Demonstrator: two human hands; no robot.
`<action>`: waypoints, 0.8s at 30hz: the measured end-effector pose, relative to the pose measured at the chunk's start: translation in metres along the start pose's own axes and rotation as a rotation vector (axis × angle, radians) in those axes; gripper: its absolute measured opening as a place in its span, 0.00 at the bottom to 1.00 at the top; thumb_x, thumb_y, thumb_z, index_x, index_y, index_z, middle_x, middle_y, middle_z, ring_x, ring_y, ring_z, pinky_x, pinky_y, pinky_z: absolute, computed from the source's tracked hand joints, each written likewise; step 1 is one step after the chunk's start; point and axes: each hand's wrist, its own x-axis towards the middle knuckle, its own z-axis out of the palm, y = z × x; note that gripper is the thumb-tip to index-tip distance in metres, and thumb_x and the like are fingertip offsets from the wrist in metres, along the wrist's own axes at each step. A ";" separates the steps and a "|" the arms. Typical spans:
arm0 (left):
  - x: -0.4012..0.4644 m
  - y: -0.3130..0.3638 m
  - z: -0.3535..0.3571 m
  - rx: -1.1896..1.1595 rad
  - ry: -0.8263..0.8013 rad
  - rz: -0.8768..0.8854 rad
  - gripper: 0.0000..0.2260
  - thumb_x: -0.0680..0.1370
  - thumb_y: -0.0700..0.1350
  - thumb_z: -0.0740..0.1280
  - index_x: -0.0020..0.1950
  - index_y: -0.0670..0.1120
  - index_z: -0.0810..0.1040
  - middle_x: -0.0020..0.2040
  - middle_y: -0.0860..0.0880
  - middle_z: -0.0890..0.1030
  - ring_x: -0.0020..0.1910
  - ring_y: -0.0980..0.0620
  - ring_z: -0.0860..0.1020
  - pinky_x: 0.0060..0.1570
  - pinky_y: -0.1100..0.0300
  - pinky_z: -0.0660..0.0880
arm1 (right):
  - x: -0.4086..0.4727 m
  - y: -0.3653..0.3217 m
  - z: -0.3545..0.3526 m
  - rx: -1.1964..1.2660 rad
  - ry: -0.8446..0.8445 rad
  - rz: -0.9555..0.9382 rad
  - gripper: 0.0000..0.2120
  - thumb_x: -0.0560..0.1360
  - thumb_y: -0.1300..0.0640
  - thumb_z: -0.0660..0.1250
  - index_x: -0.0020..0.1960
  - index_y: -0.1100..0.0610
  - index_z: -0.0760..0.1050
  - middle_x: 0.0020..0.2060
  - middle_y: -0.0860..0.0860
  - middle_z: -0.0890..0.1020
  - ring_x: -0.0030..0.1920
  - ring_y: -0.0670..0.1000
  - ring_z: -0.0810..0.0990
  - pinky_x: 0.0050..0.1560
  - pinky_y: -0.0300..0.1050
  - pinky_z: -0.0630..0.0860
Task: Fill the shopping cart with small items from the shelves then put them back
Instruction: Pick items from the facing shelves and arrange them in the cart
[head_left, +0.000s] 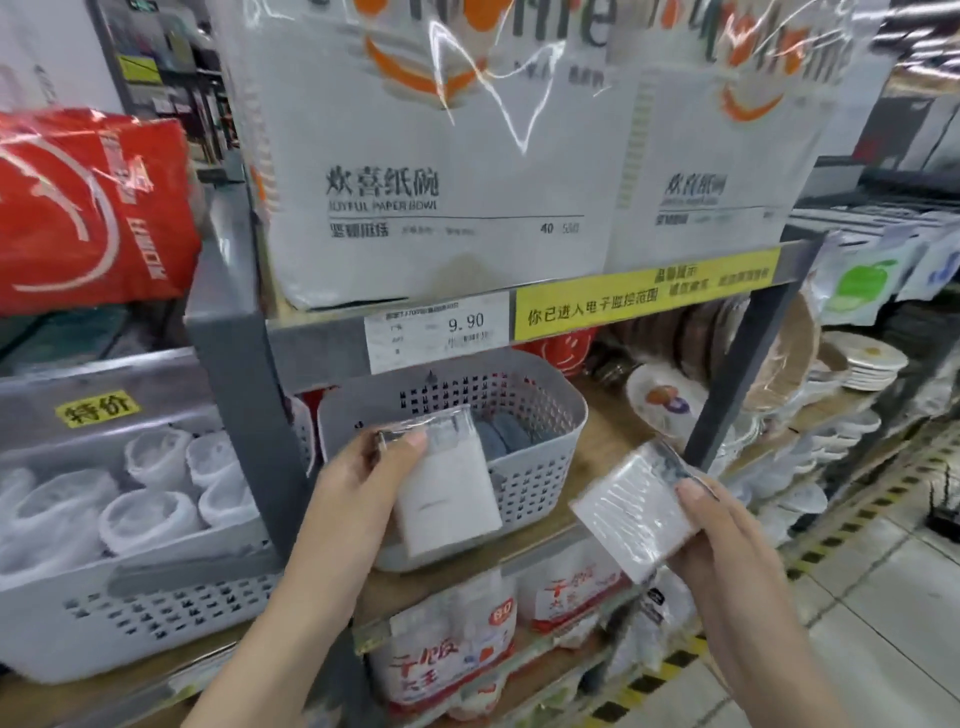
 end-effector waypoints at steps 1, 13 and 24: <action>0.009 -0.001 0.002 -0.004 0.017 0.008 0.06 0.77 0.50 0.65 0.50 0.51 0.79 0.43 0.54 0.84 0.42 0.55 0.82 0.38 0.60 0.77 | 0.012 -0.003 0.004 0.012 -0.021 -0.009 0.12 0.77 0.54 0.63 0.56 0.56 0.79 0.50 0.55 0.84 0.49 0.53 0.82 0.48 0.49 0.76; 0.082 -0.002 0.020 0.132 0.280 0.039 0.24 0.71 0.51 0.74 0.65 0.51 0.73 0.62 0.51 0.78 0.62 0.49 0.75 0.64 0.46 0.71 | 0.120 -0.015 0.061 0.057 -0.329 -0.029 0.13 0.70 0.57 0.71 0.53 0.53 0.74 0.49 0.51 0.83 0.50 0.51 0.82 0.50 0.53 0.79; 0.105 -0.016 0.022 0.776 0.160 0.178 0.10 0.75 0.51 0.70 0.50 0.63 0.71 0.44 0.71 0.70 0.40 0.77 0.67 0.39 0.81 0.65 | 0.158 -0.029 0.125 -0.795 -0.807 -0.253 0.08 0.76 0.50 0.68 0.52 0.45 0.69 0.42 0.33 0.70 0.48 0.37 0.71 0.45 0.19 0.67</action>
